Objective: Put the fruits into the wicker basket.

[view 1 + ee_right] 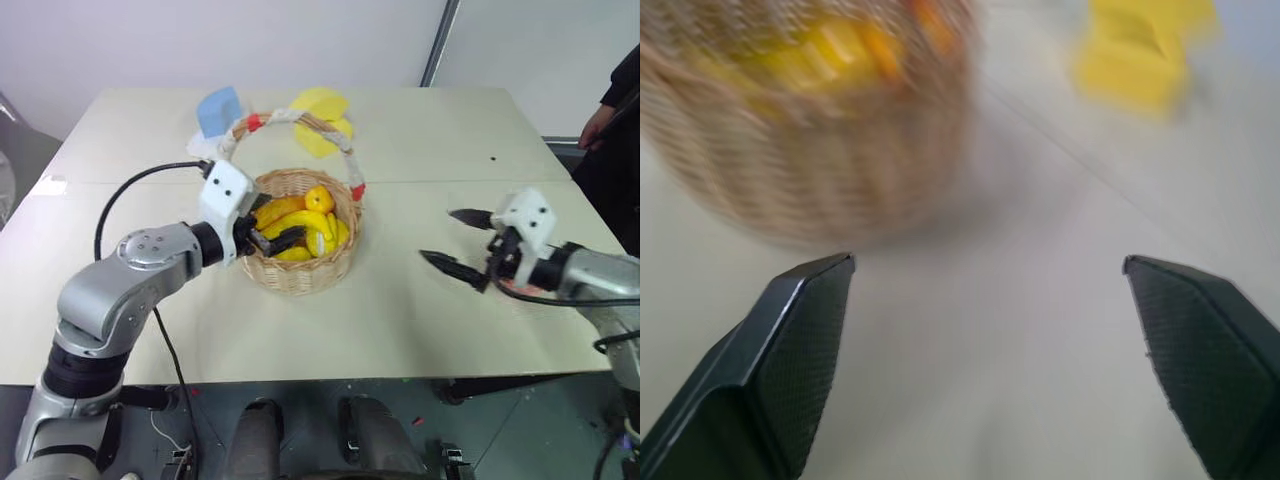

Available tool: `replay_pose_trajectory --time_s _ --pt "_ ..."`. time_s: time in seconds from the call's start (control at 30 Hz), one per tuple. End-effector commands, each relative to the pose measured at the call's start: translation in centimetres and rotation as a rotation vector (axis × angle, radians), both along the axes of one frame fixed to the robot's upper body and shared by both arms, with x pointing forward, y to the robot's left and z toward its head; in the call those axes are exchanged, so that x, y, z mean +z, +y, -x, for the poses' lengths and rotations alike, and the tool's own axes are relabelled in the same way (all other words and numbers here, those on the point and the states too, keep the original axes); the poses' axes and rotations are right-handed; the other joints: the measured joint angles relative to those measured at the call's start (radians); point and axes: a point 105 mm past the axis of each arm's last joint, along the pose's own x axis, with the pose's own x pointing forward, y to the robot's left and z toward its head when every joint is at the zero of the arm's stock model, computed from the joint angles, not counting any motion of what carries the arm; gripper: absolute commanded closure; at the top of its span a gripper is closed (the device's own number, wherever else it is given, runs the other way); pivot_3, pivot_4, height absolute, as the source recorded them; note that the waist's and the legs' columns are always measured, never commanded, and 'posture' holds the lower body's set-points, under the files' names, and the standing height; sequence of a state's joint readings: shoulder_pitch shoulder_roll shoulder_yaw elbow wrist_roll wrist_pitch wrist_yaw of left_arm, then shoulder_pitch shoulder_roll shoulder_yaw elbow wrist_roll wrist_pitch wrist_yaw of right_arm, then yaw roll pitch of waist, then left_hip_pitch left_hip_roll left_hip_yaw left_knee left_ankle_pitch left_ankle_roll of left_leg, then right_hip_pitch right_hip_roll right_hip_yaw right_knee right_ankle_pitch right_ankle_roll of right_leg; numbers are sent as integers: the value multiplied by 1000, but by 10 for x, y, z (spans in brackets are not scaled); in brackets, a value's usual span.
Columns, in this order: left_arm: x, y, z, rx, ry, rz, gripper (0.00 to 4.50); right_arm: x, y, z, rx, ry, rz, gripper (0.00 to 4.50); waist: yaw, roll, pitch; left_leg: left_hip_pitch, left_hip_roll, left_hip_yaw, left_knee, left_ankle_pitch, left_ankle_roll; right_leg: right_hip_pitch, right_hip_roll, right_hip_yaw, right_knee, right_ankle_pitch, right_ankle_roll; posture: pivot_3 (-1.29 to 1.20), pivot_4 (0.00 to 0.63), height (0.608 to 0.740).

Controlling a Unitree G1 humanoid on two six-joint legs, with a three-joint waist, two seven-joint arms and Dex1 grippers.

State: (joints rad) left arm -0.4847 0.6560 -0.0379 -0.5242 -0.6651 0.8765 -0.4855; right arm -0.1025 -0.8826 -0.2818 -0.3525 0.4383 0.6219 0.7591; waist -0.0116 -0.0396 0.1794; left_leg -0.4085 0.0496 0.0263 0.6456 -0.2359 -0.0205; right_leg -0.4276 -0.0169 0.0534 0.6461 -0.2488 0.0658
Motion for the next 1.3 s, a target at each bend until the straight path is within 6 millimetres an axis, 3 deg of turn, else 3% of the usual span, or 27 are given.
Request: replay_pose_trajectory --time_s 0.03,0.17,0.27,0.37,0.57,0.67,0.73,0.83,0.93,1.07,1.23,1.3 --pt "9 -31 33 -252 -51 27 47 1 -43 -2 -187 -29 30 0 -2 0 0 0 0 0 0 0 0 0 0 0 0 0 0 0 150 740" --pt "16 -49 56 -416 -22 122 47 -18 -76 2 -352 13 -2 0 -6 1 0 1 0 0 1 0 0 0 1 1 1 0 0 0 150 740" --pt "14 -55 65 -483 -10 119 47 -34 -90 2 -442 55 -19 0 -9 1 0 1 0 -1 1 0 0 0 2 1 2 0 0 0 150 740" --pt "10 -56 62 -476 -3 101 47 -49 -99 2 -498 95 -13 0 -8 3 0 1 0 -1 1 0 0 0 2 2 2 0 0 0 150 740" --pt "4 -54 59 -462 7 95 47 -59 -108 -5 -550 127 -145 0 -7 3 0 1 0 -1 1 0 0 1 2 2 2 0 0 0 150 740" --pt "4 -51 58 -445 3 124 0 -54 -106 -8 -538 114 -180 1402 -9 4 0 1 0 -1 1 0 0 1 2 2 2 0 0 0 150 740" --pt "2 -45 56 -409 0 148 0 -46 -97 -9 -472 81 -145 1956 -8 4 0 1 0 -1 1 0 0 1 2 2 2 0 0 0 150 740" --pt "2 -29 50 -330 -15 183 0 -28 -64 -4 -271 19 -64 1956 -8 7 1 1 0 -2 1 0 1 0 3 2 2 0 1 0 150 740" --pt "-1 0 46 -225 -29 204 0 -5 -5 14 47 -24 -16 1956 -13 10 2 2 0 -2 1 -1 1 0 3 2 2 -1 2 0 150 740" --pt "-11 55 43 -56 -45 190 0 32 96 21 370 -90 -142 1956 -36 10 2 3 2 -3 0 -1 2 0 6 2 2 -1 2 0 150 740" --pt "-10 78 46 21 -53 210 0 47 170 -4 405 -151 -199 1956 -30 8 3 3 2 -6 0 -1 1 -1 6 1 2 0 -1 0 150 740" --pt "-12 81 49 33 -48 206 0 50 190 -11 394 -142 -228 1956 -27 8 3 -1 2 -5 0 -1 1 -4 4 1 1 2 -5 0 150 740"
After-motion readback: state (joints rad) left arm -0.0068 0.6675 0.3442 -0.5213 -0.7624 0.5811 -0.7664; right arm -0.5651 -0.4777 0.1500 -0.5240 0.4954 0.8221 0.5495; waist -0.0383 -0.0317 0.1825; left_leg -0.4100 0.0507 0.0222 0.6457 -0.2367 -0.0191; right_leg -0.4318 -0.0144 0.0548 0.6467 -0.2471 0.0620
